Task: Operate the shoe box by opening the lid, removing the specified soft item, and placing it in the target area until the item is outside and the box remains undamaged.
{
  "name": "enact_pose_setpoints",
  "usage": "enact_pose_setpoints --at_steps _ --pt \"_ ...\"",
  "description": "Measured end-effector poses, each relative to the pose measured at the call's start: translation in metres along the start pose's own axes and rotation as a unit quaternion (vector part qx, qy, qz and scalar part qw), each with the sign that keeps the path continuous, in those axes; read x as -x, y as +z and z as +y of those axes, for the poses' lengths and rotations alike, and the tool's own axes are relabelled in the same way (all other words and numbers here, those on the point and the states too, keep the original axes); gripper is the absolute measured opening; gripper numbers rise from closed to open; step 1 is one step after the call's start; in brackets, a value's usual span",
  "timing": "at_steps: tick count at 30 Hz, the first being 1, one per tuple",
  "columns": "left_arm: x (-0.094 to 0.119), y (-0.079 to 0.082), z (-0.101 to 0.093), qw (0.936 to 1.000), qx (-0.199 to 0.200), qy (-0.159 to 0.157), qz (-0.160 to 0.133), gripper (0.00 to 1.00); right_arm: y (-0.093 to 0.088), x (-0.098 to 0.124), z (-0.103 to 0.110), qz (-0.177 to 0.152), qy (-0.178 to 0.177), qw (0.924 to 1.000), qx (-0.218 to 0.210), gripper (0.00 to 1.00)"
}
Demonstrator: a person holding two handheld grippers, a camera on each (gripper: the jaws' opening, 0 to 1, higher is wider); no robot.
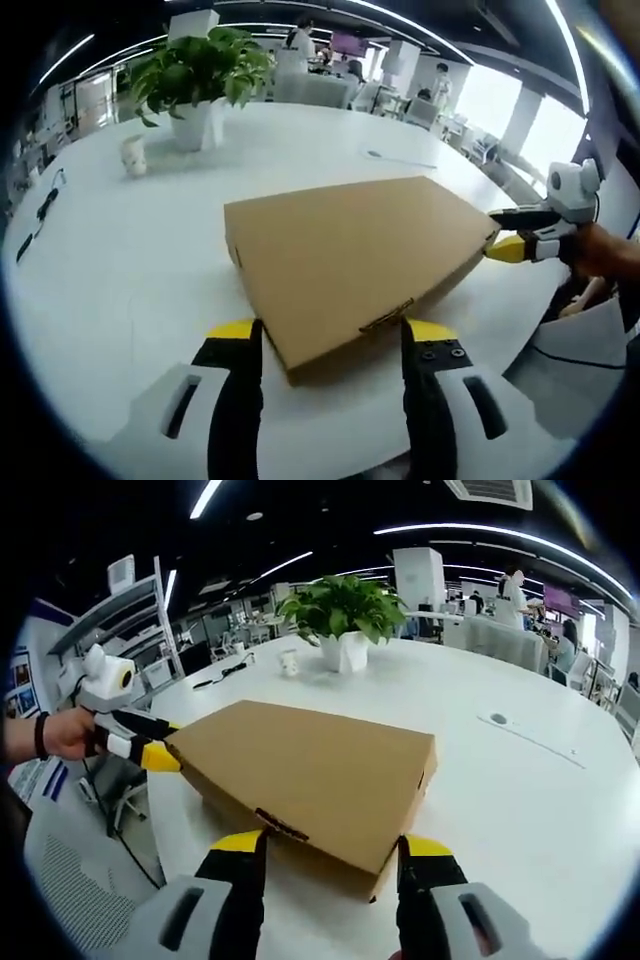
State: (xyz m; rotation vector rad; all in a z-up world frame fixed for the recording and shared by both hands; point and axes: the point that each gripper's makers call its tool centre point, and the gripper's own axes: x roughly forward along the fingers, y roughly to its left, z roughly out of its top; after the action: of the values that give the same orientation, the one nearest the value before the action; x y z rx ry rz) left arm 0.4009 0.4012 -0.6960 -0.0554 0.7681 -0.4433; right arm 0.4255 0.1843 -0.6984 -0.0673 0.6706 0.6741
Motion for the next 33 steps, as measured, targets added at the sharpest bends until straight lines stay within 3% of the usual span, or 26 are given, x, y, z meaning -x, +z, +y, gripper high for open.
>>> enact_pose_setpoints --at_steps 19,25,33 --pt "0.008 0.017 0.004 0.9998 0.001 -0.003 -0.02 0.52 0.024 0.014 0.0 -0.027 -0.02 0.9994 -0.01 0.48" --pt "0.011 0.023 0.004 0.9994 -0.023 -0.004 -0.027 0.51 0.042 0.019 -0.003 -0.039 -0.027 0.9989 -0.002 0.48" --pt "0.015 0.033 0.007 0.9959 -0.082 0.016 -0.033 0.48 0.062 0.022 -0.006 -0.054 -0.033 0.998 -0.003 0.47"
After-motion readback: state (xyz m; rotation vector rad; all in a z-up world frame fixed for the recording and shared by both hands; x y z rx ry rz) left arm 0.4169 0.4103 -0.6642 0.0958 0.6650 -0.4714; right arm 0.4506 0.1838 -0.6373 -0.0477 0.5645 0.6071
